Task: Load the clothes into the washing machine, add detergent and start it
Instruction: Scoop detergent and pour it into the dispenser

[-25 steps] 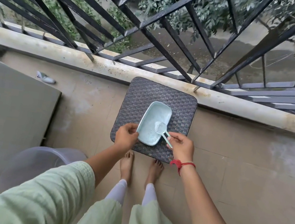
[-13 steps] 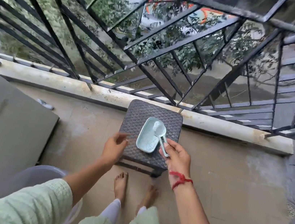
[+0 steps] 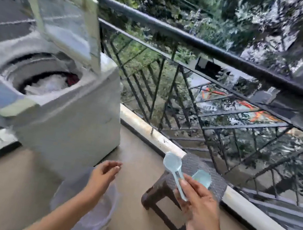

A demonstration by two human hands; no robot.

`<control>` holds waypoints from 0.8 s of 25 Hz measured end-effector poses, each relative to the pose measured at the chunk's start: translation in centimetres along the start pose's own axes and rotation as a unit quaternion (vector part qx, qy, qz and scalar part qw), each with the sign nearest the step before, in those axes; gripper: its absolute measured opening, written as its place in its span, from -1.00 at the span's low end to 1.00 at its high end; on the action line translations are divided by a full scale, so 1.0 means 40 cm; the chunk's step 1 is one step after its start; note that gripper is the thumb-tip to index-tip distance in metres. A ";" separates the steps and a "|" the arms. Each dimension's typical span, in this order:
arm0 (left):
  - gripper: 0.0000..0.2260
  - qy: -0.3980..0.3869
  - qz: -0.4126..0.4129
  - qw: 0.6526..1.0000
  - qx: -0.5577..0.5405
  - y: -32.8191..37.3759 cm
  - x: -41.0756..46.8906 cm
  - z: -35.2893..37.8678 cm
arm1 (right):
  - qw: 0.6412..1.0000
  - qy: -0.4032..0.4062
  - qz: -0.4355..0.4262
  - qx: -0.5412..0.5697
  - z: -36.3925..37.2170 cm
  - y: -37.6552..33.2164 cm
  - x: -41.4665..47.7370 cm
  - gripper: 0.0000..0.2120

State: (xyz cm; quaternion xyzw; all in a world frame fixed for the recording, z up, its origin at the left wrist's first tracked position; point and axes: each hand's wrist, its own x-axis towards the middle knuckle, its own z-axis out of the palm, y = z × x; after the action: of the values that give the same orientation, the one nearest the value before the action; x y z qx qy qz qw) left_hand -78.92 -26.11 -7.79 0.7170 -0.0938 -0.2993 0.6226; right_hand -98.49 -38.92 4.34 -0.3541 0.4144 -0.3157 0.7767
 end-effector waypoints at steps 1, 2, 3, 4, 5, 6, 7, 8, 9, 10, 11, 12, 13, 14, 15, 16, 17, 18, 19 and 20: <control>-0.86 0.031 -0.004 0.999 -0.029 0.003 -0.025 -0.077 | 0.999 -0.035 0.010 -0.018 0.054 0.008 -0.032 -0.84; -0.86 0.063 -0.008 0.997 -0.054 0.006 -0.042 -0.149 | 0.997 -0.067 0.017 -0.035 0.104 0.020 -0.056 -0.85; -0.86 0.093 -0.009 0.993 -0.072 0.009 -0.054 -0.218 | 0.994 -0.094 0.024 -0.049 0.155 0.036 -0.076 -0.85; -0.86 0.122 -0.004 0.989 -0.087 0.014 -0.063 -0.290 | 0.990 -0.122 0.030 -0.062 0.210 0.057 -0.093 -0.85; -0.86 0.146 0.001 0.984 -0.103 0.019 -0.069 -0.361 | 0.986 -0.147 0.037 -0.069 0.268 0.078 -0.108 -0.85; -0.86 0.171 0.008 0.978 -0.122 0.024 -0.076 -0.444 | 0.982 -0.170 0.043 -0.074 0.333 0.110 -0.122 -0.85; -0.84 0.191 0.012 0.972 -0.137 0.030 -0.081 -0.521 | 0.978 -0.187 0.050 -0.078 0.393 0.143 -0.131 -0.85; -0.82 0.208 0.013 0.967 -0.147 0.033 -0.085 -0.595 | 0.974 -0.202 0.060 -0.083 0.450 0.181 -0.138 -0.85; -0.82 0.227 0.012 0.961 -0.157 0.033 -0.088 -0.674 | 0.970 -0.215 0.072 -0.090 0.513 0.224 -0.148 -0.85; -0.82 0.245 0.006 0.955 -0.167 0.030 -0.091 -0.753 | 0.967 -0.223 0.083 -0.092 0.573 0.268 -0.158 -0.83; -0.82 0.266 0.003 0.947 -0.178 0.029 -0.092 -0.846 | 0.965 -0.228 0.096 -0.088 0.647 0.322 -0.171 -0.82; -0.82 0.281 0.002 0.942 -0.185 0.034 -0.089 -0.929 | 0.965 -0.229 0.104 -0.078 0.714 0.368 -0.179 -0.81; -0.82 0.290 -0.003 0.938 -0.191 0.039 -0.088 -1.001 | 0.964 -0.231 0.108 -0.072 0.774 0.406 -0.188 -0.81; -0.83 0.301 -0.005 0.934 -0.192 0.046 -0.086 -1.070 | 0.963 -0.237 0.109 -0.068 0.835 0.439 -0.198 -0.83; -0.83 0.309 -0.003 0.932 -0.190 0.057 -0.081 -1.128 | 0.961 -0.247 0.110 -0.065 0.892 0.461 -0.208 -0.84; -0.83 0.318 0.001 0.929 -0.190 0.068 -0.073 -1.190 | 0.958 -0.257 0.110 -0.066 0.951 0.483 -0.215 -0.85; -0.84 0.320 0.005 0.927 -0.193 0.080 -0.063 -1.240 | 0.957 -0.263 0.108 -0.063 1.000 0.498 -0.222 -0.84; -0.85 0.318 0.008 0.927 -0.198 0.093 -0.045 -1.281 | 0.956 -0.269 0.103 -0.060 1.042 0.510 -0.225 -0.84; -0.85 0.313 0.012 0.928 -0.203 0.109 -0.023 -1.316 | 0.955 -0.274 0.099 -0.056 1.082 0.521 -0.225 -0.83; -0.84 0.307 0.016 0.929 -0.205 0.125 0.001 -1.340 | 0.955 -0.276 0.096 -0.053 1.115 0.530 -0.221 -0.83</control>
State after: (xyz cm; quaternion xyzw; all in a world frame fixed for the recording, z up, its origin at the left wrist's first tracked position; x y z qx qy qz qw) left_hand -48.44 17.70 -0.61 0.6290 0.1540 -0.0671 0.7590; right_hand -59.68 -7.46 8.93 -0.4266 0.2319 -0.1069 0.8676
